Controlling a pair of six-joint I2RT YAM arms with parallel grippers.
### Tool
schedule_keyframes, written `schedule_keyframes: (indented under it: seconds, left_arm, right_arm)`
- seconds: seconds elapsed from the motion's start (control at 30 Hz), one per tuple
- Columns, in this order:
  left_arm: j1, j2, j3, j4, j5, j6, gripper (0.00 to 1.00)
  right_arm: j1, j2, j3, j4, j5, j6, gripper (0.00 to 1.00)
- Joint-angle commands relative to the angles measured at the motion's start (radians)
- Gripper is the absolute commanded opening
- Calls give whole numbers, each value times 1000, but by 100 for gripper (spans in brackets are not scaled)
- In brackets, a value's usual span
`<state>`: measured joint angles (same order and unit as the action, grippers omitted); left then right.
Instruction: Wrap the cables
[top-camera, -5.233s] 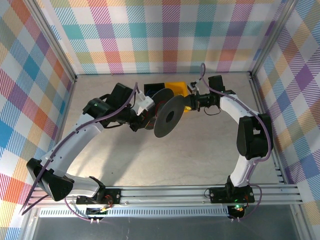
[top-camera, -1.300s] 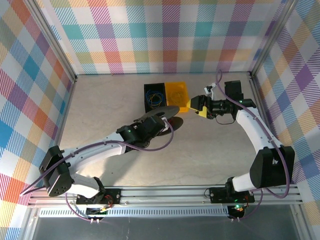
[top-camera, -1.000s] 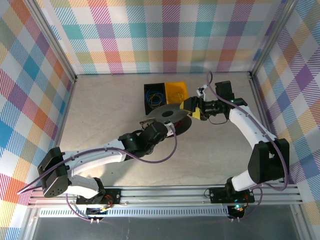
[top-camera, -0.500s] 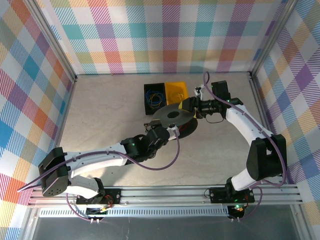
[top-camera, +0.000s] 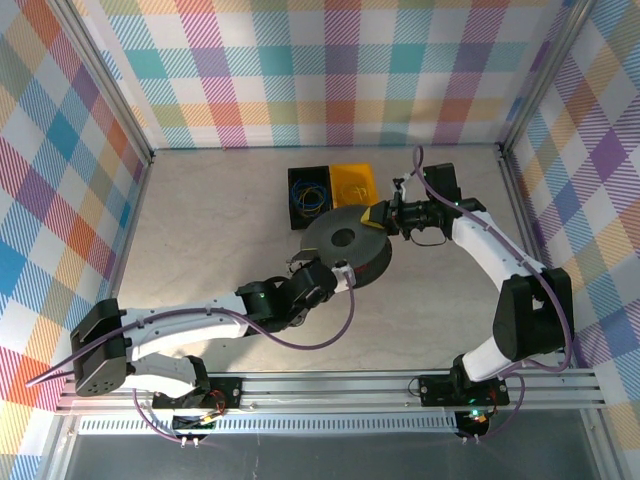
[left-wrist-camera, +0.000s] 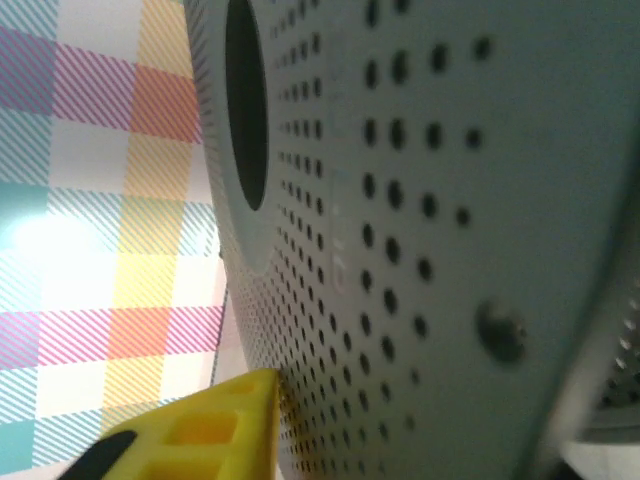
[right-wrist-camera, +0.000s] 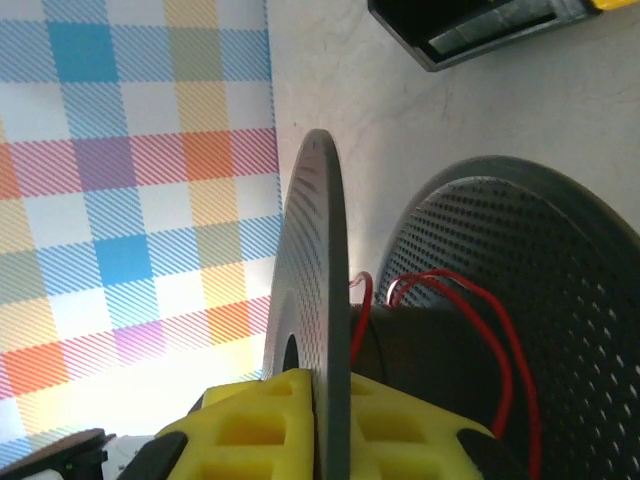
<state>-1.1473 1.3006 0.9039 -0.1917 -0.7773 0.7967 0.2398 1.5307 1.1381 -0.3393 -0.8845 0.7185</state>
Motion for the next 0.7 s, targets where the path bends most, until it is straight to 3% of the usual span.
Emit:
schedule_keyframes:
  seconds: [0.0,0.07,0.3,0.53,0.67]
  left_arm:
    - [9,-119,60,15,19,-153,40]
    - [9,-145,71,-28,41,-185,48]
    - [9,-272,87,-169,121,-292,100]
    - [21,-401,71,-209,119,-392,100]
    - [95,-447,44,-208,101,-504,100]
  right_arm:
    - [5,-3,-34,111,51,-90,0]
    - [4,-6,-41,138,50,-67,0]
    - [4,-18,-41,179,58,-26,0]
    - [3,-38,-63,207,54,-25,0]
    - [2,-62,-107,266,33,-7,0]
